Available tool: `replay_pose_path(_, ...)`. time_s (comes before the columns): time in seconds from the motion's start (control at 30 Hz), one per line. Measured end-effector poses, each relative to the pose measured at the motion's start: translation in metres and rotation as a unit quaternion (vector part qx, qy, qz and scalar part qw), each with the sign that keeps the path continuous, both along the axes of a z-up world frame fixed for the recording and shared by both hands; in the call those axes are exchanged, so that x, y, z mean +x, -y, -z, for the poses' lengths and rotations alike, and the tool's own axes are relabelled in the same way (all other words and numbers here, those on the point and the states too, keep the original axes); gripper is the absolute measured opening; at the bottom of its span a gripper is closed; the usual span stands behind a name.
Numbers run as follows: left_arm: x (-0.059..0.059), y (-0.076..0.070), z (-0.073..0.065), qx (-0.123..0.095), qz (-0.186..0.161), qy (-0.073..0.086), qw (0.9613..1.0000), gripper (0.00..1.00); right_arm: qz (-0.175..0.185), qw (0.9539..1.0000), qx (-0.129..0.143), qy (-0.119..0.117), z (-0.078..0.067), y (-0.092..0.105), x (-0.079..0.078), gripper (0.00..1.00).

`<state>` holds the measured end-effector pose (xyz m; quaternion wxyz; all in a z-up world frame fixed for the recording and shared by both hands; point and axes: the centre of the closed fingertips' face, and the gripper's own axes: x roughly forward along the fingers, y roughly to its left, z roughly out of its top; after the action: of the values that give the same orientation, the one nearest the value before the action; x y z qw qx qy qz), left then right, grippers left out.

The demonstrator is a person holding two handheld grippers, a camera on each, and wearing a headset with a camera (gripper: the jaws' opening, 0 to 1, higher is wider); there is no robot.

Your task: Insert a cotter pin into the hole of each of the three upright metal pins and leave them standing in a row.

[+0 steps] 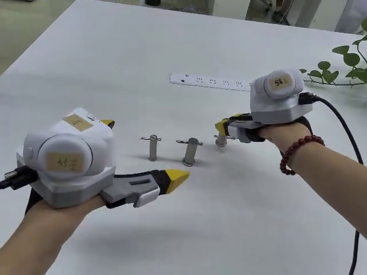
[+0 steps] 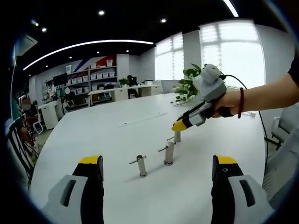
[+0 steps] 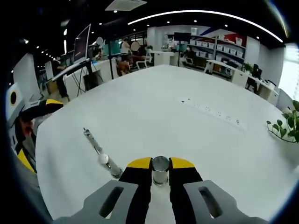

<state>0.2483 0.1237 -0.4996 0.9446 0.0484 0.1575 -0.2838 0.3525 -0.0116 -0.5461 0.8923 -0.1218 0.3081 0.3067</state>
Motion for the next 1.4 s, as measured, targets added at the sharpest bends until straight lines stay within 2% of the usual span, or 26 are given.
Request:
replay_pose_path(0.1, -0.004, -0.003, -0.001, 0.005, -0.002, -0.002, 1.0, 0.97, 0.002, 1.0, -0.003, 0.0, -0.001, 0.003, -0.011, 0.08)
replay_pose_path(0.17, -0.007, -0.004, -0.002, 0.002, -0.004, -0.003, 1.0, 0.97, 0.004, 1.0, -0.002, 0.0, 0.0, 0.005, -0.006, 0.08)
replay_pose_path(0.2, -0.009, -0.005, -0.002, 0.001, -0.004, -0.005, 1.0, 0.98, 0.006, 1.0, -0.001, 0.001, 0.0, 0.005, -0.015, 0.08)
replay_pose_path(0.43, -0.018, -0.01, 0.001, 0.005, -0.011, -0.012, 0.9999, 0.98, 0.011, 0.9999, 0.009, 0.002, -0.003, 0.005, -0.037, 0.08)
replay_pose_path(0.53, -0.02, -0.012, 0.002, 0.002, -0.014, -0.013, 0.9998, 0.98, 0.012, 0.9998, 0.012, 0.002, -0.002, 0.004, -0.037, 0.08)
replay_pose_path(0.67, -0.023, -0.013, 0.002, 0.002, -0.017, -0.013, 0.9998, 0.98, 0.012, 0.9998, 0.016, 0.004, -0.003, 0.001, -0.05, 0.08)
replay_pose_path(0.73, -0.025, -0.012, 0.002, 0.003, -0.017, -0.014, 0.9998, 0.98, 0.011, 0.9998, 0.016, 0.005, -0.002, 0.001, -0.05, 0.08)
replay_pose_path(1.13, -0.031, -0.009, 0.007, 0.009, -0.011, -0.018, 0.9997, 0.97, 0.008, 0.9994, 0.032, -0.001, 0.005, -0.018, -0.077, 0.08)
replay_pose_path(1.4, -0.032, -0.007, 0.009, 0.01, -0.006, -0.021, 0.9997, 0.97, -0.02, 0.9991, 0.037, -0.001, 0.011, -0.037, -0.089, 0.08)
